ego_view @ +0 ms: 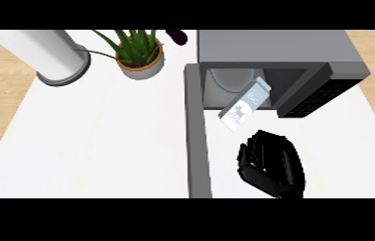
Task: Pick up the milk, place it into the microwave and close the microwave
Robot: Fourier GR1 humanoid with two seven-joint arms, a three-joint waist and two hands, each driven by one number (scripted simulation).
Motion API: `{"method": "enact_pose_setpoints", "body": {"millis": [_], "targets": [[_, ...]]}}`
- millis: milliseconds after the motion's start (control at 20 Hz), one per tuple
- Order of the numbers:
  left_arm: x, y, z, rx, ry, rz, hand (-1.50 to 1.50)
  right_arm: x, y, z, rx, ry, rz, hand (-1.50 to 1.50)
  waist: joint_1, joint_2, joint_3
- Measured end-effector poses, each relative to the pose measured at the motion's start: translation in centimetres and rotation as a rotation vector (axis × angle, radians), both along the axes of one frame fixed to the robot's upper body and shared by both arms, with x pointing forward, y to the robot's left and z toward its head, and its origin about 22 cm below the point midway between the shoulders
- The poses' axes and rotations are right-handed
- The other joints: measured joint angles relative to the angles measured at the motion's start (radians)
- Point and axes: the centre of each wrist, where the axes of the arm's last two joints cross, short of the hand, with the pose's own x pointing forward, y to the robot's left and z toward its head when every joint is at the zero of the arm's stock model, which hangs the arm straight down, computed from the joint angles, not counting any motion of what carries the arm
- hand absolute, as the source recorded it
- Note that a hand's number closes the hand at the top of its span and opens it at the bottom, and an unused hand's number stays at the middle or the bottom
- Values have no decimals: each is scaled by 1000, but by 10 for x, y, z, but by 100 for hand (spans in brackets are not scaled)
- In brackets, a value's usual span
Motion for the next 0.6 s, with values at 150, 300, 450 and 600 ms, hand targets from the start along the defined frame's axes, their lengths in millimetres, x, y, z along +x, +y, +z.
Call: {"method": "enact_pose_setpoints", "body": {"millis": [150,300,450,600], "targets": [[-6,7,0,3,-4,13,-150,5,17,20,-7,-20,-12,150,3,0,0],[-10,8,0,7,2,14,-150,22,31,30,-25,-51,-34,150,7,1,0],[-7,16,-5,10,3,21,-150,38,35,34,-59,-49,-77,150,7,2,0],[-3,23,-1,18,9,22,-150,61,38,34,-109,-42,-141,150,10,4,0]]}}
